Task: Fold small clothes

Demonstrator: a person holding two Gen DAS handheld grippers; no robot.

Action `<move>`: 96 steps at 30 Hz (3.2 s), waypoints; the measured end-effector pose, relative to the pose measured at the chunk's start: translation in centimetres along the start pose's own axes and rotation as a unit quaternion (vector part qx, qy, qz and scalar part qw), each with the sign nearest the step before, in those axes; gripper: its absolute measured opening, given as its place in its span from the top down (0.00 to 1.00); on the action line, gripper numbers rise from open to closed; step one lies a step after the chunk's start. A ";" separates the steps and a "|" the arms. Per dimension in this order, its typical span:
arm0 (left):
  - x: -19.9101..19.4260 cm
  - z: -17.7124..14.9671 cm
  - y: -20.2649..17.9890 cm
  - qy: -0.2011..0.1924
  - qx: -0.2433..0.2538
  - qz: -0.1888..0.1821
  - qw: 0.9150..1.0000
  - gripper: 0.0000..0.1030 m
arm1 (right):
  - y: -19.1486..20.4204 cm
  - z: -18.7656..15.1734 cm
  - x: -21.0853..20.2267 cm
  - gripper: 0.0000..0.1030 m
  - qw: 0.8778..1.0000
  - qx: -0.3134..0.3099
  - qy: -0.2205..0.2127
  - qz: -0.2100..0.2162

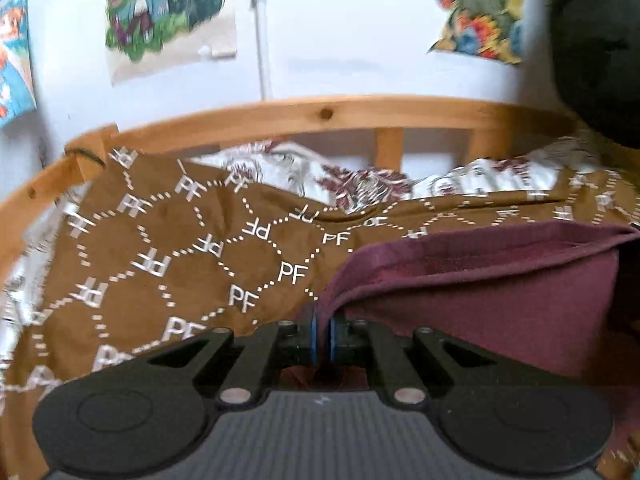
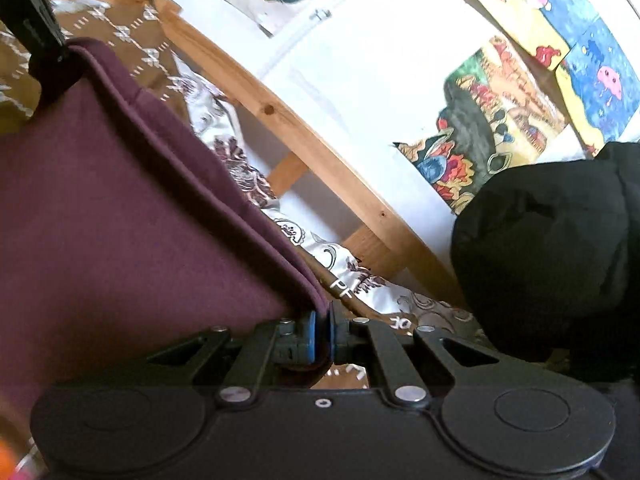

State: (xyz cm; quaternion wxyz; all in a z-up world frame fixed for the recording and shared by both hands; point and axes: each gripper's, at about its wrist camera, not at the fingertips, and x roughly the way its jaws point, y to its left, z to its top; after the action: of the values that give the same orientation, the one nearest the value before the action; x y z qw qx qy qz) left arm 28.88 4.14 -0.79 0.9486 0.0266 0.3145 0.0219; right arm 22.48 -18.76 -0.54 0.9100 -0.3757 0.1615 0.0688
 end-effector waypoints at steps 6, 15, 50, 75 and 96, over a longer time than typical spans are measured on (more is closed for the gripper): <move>6.4 -1.2 0.2 0.037 -0.031 -0.002 0.999 0.95 | 1.1 -0.9 6.9 0.81 0.999 0.044 0.017 -0.005; 7.9 -2.6 1.0 0.072 -0.050 -0.020 0.996 0.88 | 1.8 -3.2 8.1 0.29 0.992 0.109 0.053 0.043; 4.6 -1.7 5.3 0.071 -0.069 0.059 0.993 0.13 | -2.7 -7.4 8.7 0.93 0.961 0.261 0.083 0.048; 3.3 -3.5 6.7 0.092 -0.150 -0.031 0.984 0.06 | -8.9 -12.7 6.5 0.19 0.904 0.416 0.093 -0.013; 5.0 -5.6 3.3 0.174 -0.075 -0.066 0.980 0.95 | -3.4 -10.4 0.6 0.01 0.885 0.431 0.149 0.096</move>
State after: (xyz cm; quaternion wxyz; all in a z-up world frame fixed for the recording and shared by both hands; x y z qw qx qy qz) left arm 29.47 7.97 -8.07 0.8780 -0.0691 0.4736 -0.0127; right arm 21.34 -28.56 -5.41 0.9365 0.0645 0.3440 0.0226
